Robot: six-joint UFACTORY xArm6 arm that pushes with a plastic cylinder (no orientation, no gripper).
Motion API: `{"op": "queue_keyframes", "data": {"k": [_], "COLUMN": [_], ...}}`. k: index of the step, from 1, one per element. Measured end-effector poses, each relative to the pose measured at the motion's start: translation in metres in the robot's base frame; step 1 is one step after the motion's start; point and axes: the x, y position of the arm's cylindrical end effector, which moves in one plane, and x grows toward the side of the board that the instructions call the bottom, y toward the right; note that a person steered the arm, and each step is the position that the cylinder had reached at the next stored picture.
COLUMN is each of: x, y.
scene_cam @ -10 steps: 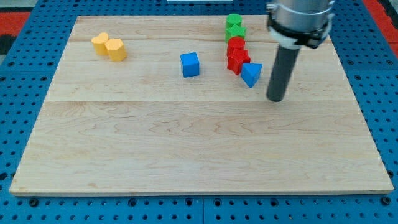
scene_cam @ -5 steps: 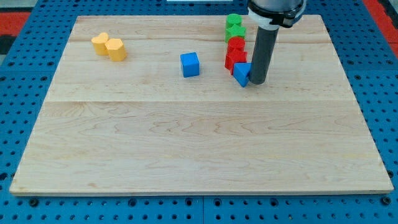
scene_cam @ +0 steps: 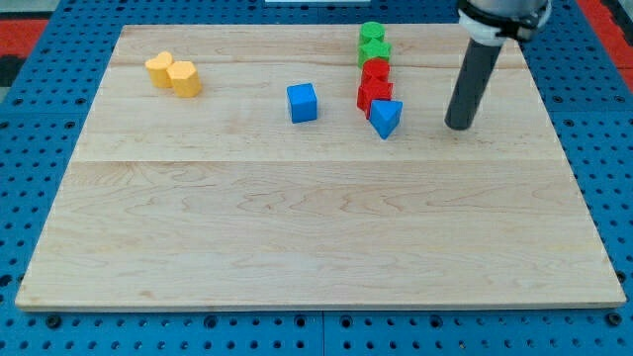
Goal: Push the blue triangle to the right and then left a bit
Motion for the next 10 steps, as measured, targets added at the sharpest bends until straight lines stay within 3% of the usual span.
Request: {"op": "queue_keyframes", "data": {"k": [2, 9, 10], "x": [-0.016, -0.009, 0.023], "y": [-0.035, -0.062, -0.056]}}
